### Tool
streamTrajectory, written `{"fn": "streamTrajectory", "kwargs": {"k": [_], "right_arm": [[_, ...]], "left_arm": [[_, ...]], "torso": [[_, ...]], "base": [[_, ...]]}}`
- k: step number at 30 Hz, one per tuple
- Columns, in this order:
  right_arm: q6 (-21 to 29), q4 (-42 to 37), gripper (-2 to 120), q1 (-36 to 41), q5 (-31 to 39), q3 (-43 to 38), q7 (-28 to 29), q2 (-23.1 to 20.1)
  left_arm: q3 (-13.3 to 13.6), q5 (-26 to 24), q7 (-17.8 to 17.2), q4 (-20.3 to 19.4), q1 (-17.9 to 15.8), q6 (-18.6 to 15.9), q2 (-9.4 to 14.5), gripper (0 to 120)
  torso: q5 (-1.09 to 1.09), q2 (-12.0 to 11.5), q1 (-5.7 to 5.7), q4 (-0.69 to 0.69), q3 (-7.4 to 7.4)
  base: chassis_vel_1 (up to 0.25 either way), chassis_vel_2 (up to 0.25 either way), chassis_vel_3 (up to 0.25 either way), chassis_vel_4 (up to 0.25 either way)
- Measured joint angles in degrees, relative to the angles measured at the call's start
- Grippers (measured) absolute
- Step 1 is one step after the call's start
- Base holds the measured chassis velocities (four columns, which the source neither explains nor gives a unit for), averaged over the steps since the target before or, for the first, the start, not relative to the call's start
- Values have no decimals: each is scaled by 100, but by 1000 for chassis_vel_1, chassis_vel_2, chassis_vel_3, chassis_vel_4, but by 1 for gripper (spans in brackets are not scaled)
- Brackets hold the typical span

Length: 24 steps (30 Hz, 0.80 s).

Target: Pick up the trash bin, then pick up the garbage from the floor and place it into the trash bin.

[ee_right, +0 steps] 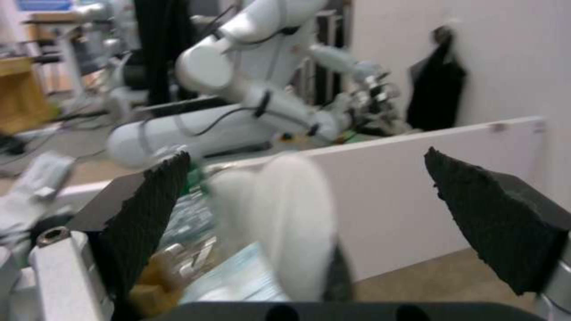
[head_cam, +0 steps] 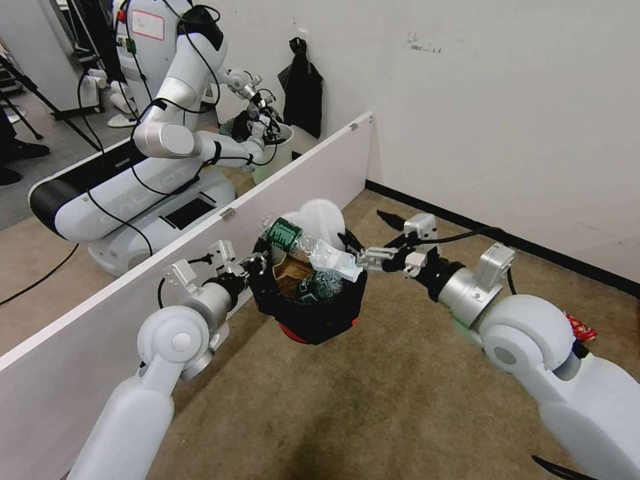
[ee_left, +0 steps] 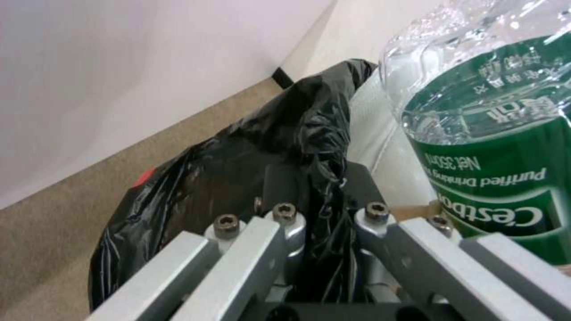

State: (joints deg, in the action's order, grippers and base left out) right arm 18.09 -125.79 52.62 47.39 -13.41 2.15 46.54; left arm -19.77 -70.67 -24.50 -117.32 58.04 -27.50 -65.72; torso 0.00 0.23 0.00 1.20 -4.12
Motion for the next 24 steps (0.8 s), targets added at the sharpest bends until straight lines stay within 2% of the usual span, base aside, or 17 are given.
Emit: {"fn": "streamTrajectory", "kwargs": {"k": [4,6,7,9,10,12,15,24], "right_arm": [[-76,73,100,-53,-16,-51,209,38],[-133,168,100,-147,-49,-81,684,107],[-133,168,100,-147,-49,-81,684,107],[-165,256,100,-231,-133,-111,1147,175],[-165,256,100,-231,-133,-111,1147,175],[-263,410,100,-278,-319,-180,1668,259],[-342,527,100,-271,-501,-284,1943,303],[-368,626,100,-124,-671,-768,2176,319]], "left_arm": [[0,-8,0,-22,9,-5,21,3],[1,-27,-1,-47,9,-6,31,3],[1,-27,-1,-47,9,-6,31,3],[9,-28,2,-55,0,-6,34,3],[9,-28,2,-55,0,-6,34,3],[19,6,21,-56,-12,-4,37,3],[27,29,41,-56,-21,1,55,3],[32,8,77,-80,-112,17,97,3]], "torso": [[0,0,0,0,0],[0,0,0,0,0],[0,0,0,0,0],[0,0,0,0,0],[0,0,0,0,0],[0,0,0,0,0],[0,0,0,0,0],[0,0,0,1,0]], "base": [[0,0,0,0],[0,0,0,0],[0,0,0,0],[0,0,0,0],[0,0,0,0],[0,0,0,0],[0,0,0,0],[0,0,0,0]]}}
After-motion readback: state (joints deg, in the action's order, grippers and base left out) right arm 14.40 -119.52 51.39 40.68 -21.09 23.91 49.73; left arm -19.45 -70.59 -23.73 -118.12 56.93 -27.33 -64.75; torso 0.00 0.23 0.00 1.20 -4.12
